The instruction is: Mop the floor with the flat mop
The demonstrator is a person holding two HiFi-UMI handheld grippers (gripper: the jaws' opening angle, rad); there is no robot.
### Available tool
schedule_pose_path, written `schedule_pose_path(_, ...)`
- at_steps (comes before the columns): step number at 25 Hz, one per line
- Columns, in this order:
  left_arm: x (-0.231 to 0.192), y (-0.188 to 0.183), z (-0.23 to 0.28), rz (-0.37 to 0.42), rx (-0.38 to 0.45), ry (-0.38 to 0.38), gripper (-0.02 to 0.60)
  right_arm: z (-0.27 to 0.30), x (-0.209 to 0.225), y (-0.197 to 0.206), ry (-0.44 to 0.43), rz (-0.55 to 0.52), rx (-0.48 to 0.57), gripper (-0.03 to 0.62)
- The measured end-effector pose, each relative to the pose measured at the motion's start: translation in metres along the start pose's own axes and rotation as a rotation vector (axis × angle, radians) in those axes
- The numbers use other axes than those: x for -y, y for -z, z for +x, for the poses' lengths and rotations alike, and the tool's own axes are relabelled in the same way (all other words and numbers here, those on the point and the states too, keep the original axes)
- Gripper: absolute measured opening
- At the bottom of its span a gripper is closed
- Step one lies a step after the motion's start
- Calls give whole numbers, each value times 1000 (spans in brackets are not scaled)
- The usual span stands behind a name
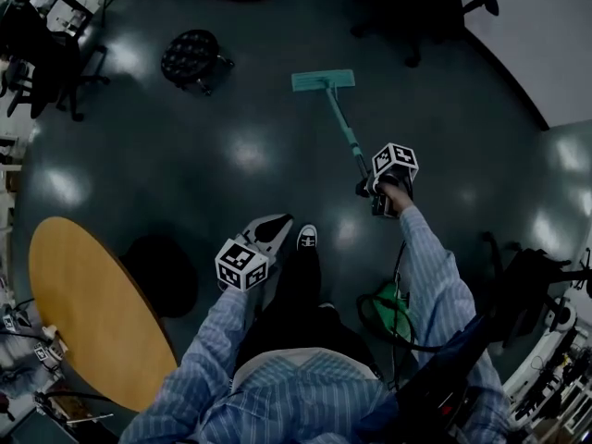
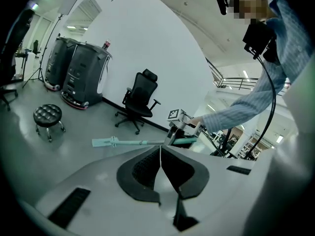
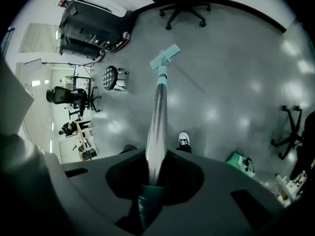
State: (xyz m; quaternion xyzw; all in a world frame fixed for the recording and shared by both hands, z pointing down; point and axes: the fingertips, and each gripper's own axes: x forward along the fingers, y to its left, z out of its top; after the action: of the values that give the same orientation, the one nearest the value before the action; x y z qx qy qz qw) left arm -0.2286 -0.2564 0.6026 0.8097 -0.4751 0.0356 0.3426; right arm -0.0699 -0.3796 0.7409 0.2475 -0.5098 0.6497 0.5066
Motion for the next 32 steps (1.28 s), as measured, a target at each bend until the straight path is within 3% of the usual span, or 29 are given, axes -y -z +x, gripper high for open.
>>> schedule_pose_path(7, -38, 2, 1, -55, 14, -8, 9, 2, -52, -107, 7, -5, 27, 55)
schedule_pose_path(18, -74, 22, -19, -167, 59, -130, 9, 7, -119, -233, 1, 17, 87, 55)
schedule_pose_path(24, -71, 47, -29, -197, 45, -149, 9, 10, -133, -239, -13, 31, 96, 55)
schedule_pose_path(32, -47, 33, -33, -154, 72, -154, 9, 10, -94, -172, -14, 25, 65, 55)
